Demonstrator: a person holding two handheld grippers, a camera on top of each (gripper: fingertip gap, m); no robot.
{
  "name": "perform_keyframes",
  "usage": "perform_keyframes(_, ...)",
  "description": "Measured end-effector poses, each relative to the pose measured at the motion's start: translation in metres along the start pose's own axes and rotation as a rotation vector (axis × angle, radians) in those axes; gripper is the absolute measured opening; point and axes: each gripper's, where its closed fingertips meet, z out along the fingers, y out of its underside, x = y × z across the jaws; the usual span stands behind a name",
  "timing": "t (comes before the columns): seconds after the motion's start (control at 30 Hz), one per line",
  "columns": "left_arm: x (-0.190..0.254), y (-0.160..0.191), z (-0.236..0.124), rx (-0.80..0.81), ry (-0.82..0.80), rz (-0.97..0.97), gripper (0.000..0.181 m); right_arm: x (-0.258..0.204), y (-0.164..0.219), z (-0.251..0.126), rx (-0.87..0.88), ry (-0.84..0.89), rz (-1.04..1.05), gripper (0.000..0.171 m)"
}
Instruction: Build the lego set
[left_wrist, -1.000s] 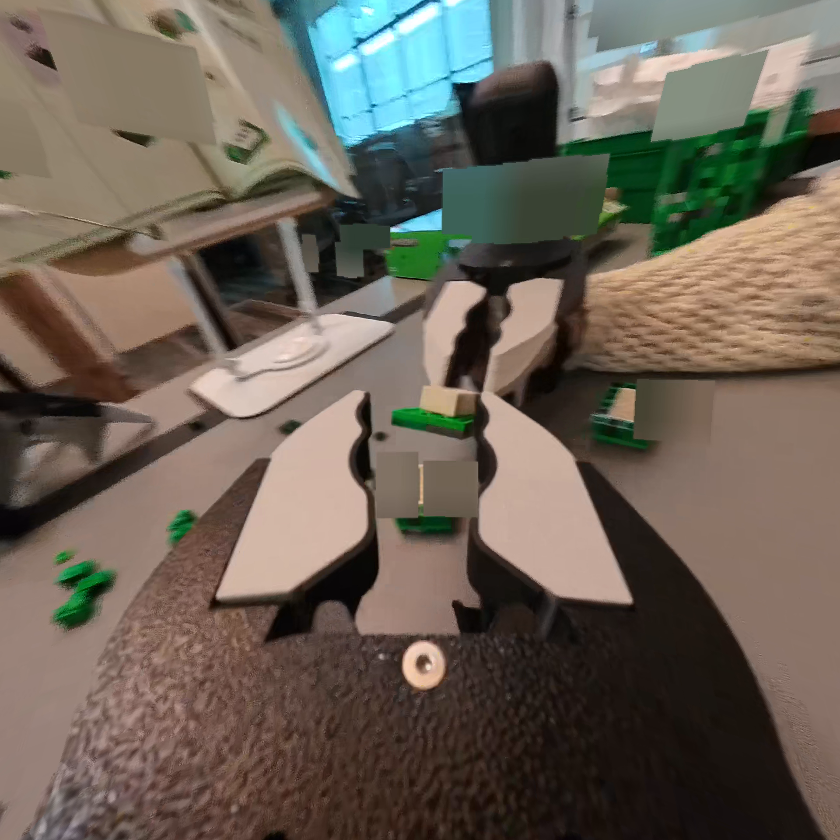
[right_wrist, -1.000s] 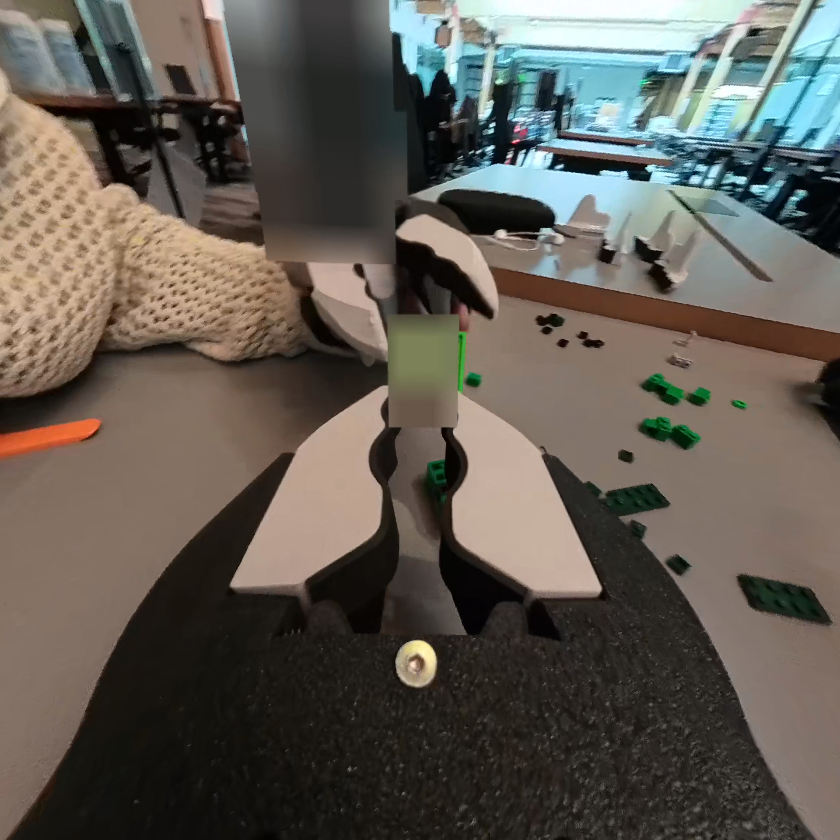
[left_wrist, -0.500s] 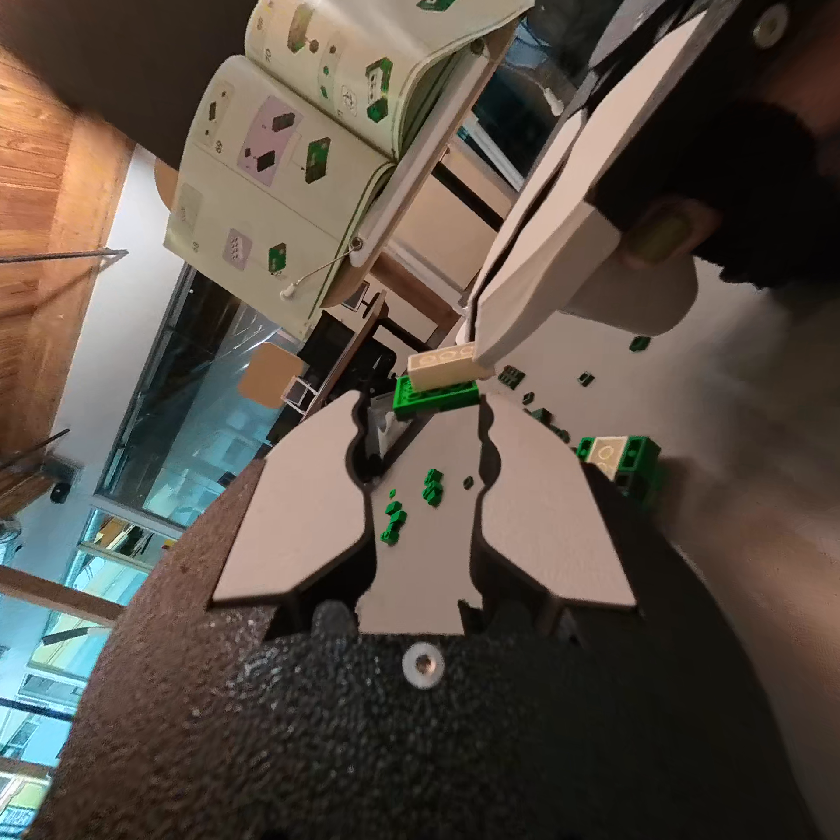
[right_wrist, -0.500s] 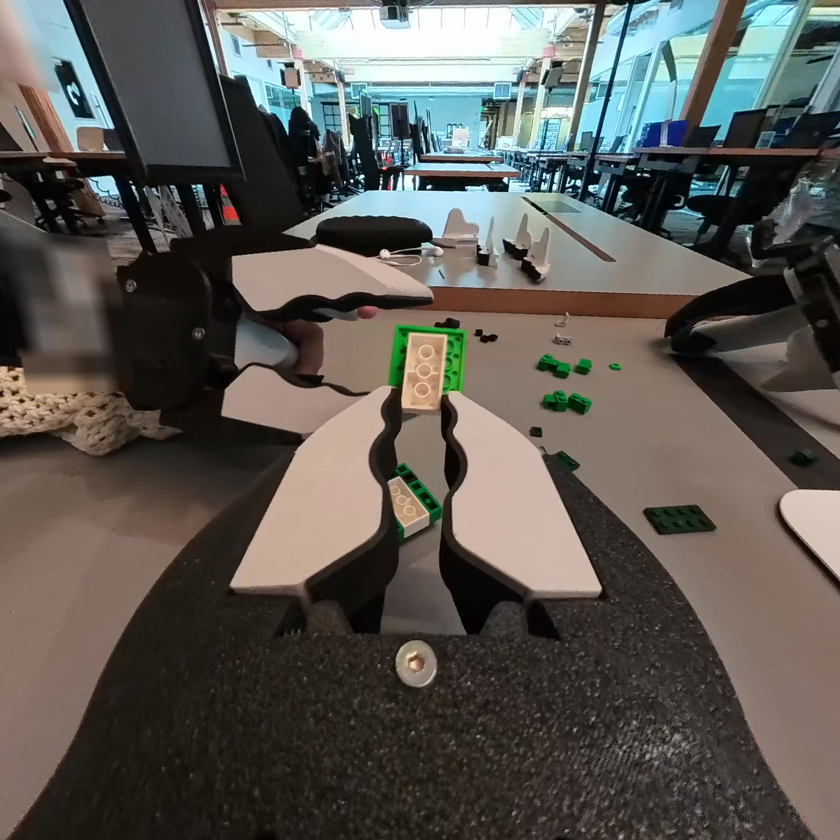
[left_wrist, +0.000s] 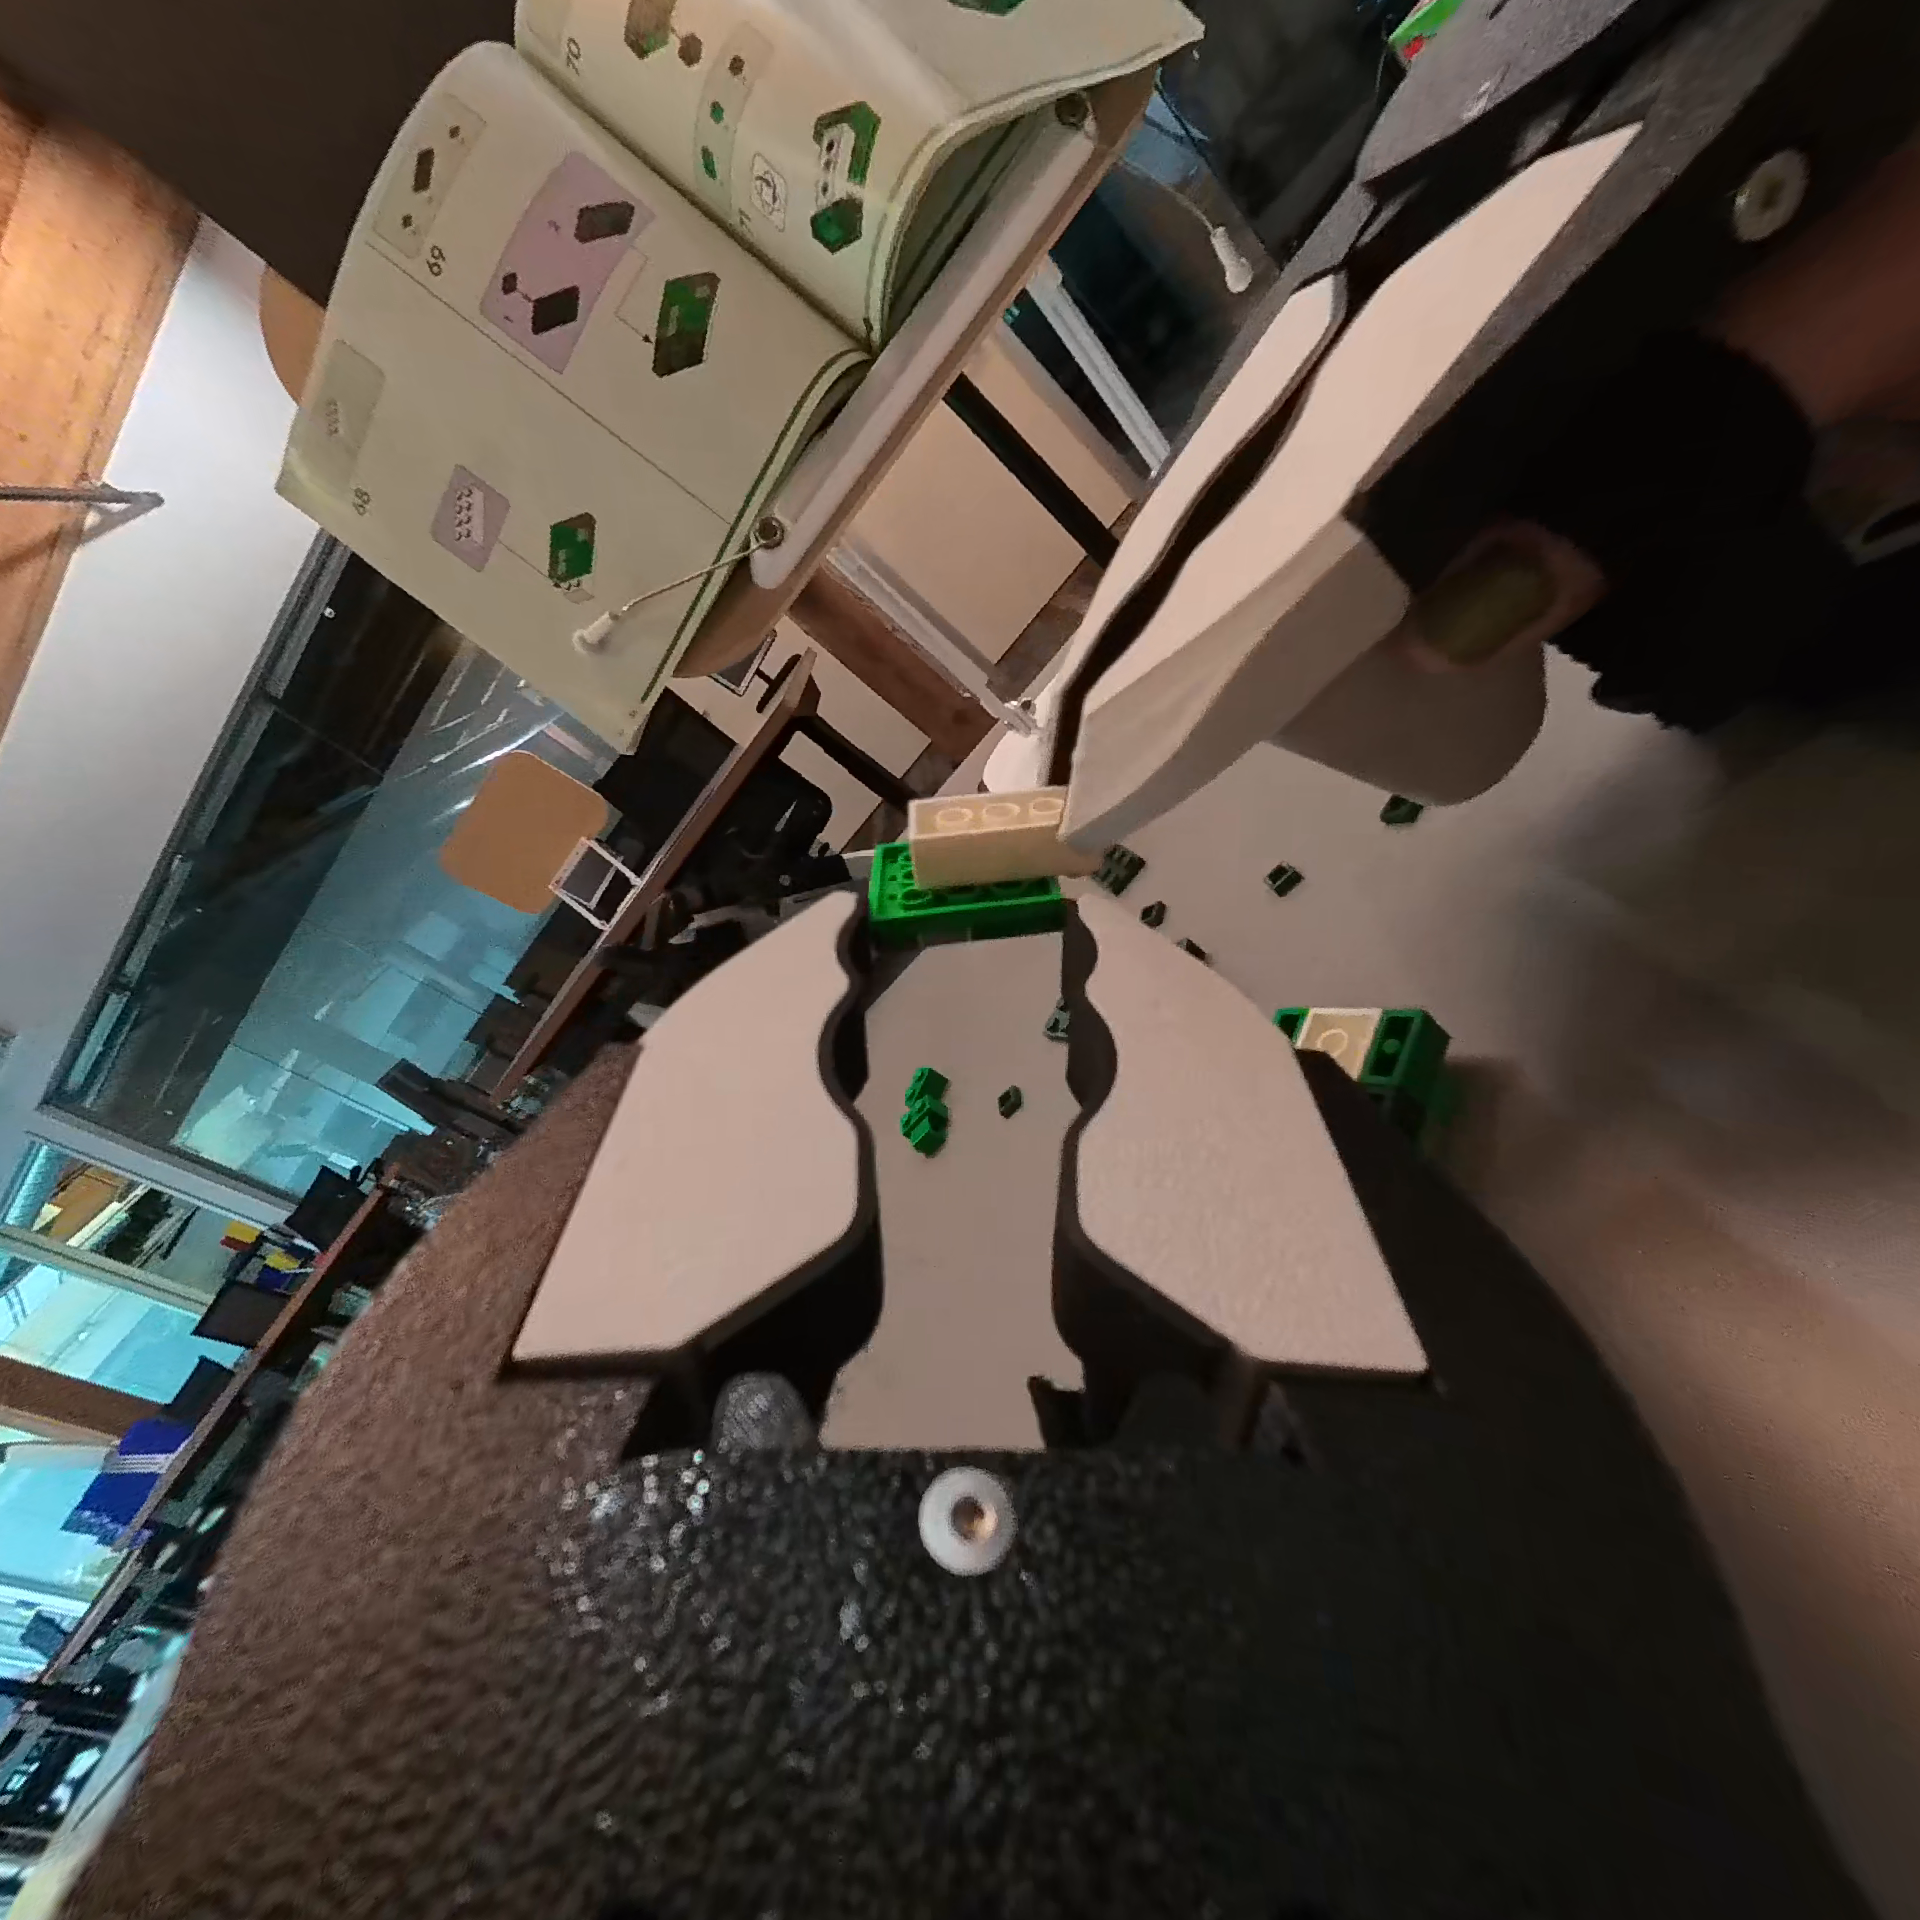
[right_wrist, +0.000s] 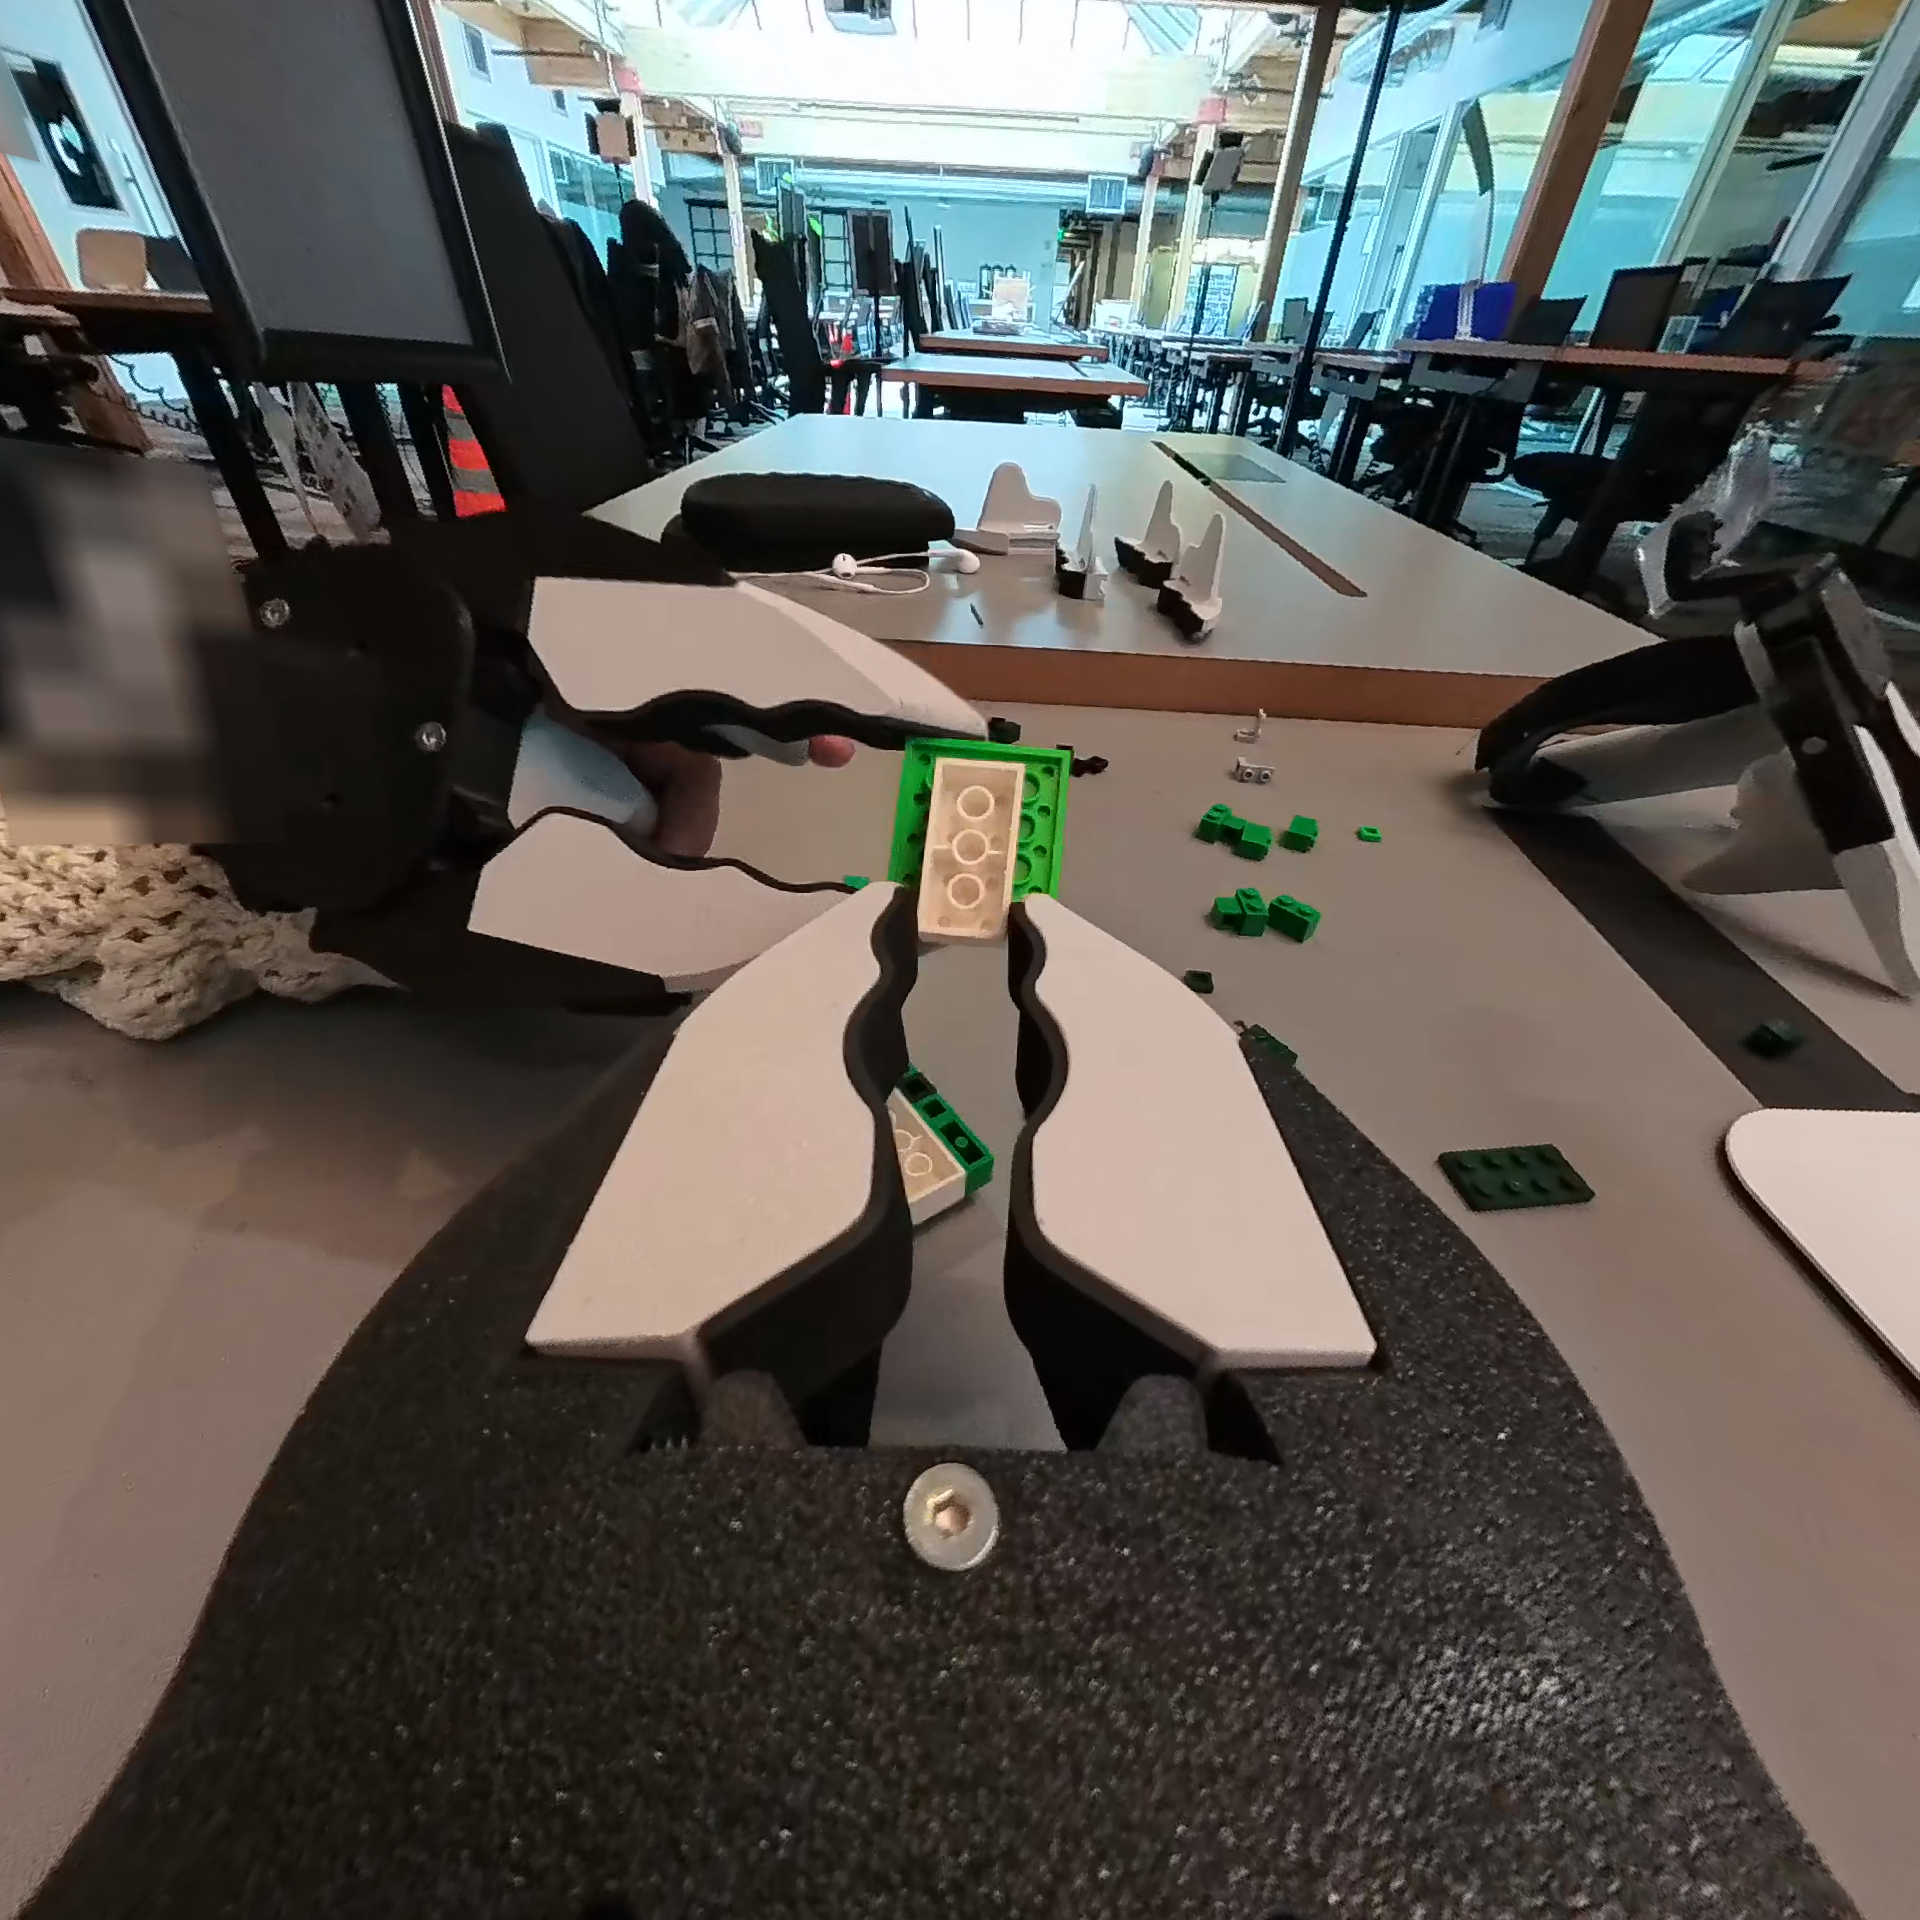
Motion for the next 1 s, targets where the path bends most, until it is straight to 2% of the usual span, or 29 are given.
perform_keyframes(0.13,-0.006,0.0,-0.002,0.001,0.001,-0.026,0.034,-0.001,-0.009,-0.004,0.077,0.011,-0.056,0.016)
perform_keyframes(0.2,-0.019,0.009,-0.004,-0.021,-0.029,-0.03,0.034,0.013,-0.018,-0.013,0.137,0.145,-0.164,0.025)
perform_keyframes(0.33,-0.057,0.04,-0.014,-0.023,-0.029,-0.161,0.034,0.046,-0.014,-0.037,0.04,0.437,-0.49,0.022)
perform_keyframes(0.4,-0.08,0.06,-0.021,0.001,-0.022,-0.287,0.034,0.055,-0.011,-0.043,-0.004,0.505,-0.577,0.017)
perform_keyframes(0.57,-0.112,0.103,-0.03,0.089,0.001,-0.48,0.034,0.07,0.006,-0.041,-0.122,0.535,-0.56,0.013)
perform_keyframes(0.77,-0.108,0.094,-0.021,0.23,0.117,-0.535,0.034,0.076,0.022,-0.037,-0.253,0.575,-0.627,0.015)
perform_keyframes(0.83,-0.108,0.094,-0.016,0.249,0.134,-0.522,0.034,0.079,0.015,-0.039,-0.246,0.645,-0.689,0.027)
perform_keyframes(0.9,-0.111,0.095,-0.013,0.264,0.135,-0.534,0.034,0.075,0.014,-0.036,-0.246,0.641,-0.748,0.027)
perform_keyframes(1.0,-0.118,0.099,-0.01,0.29,0.142,-0.586,0.034,0.077,0.024,-0.03,-0.341,0.622,-0.792,0.03)
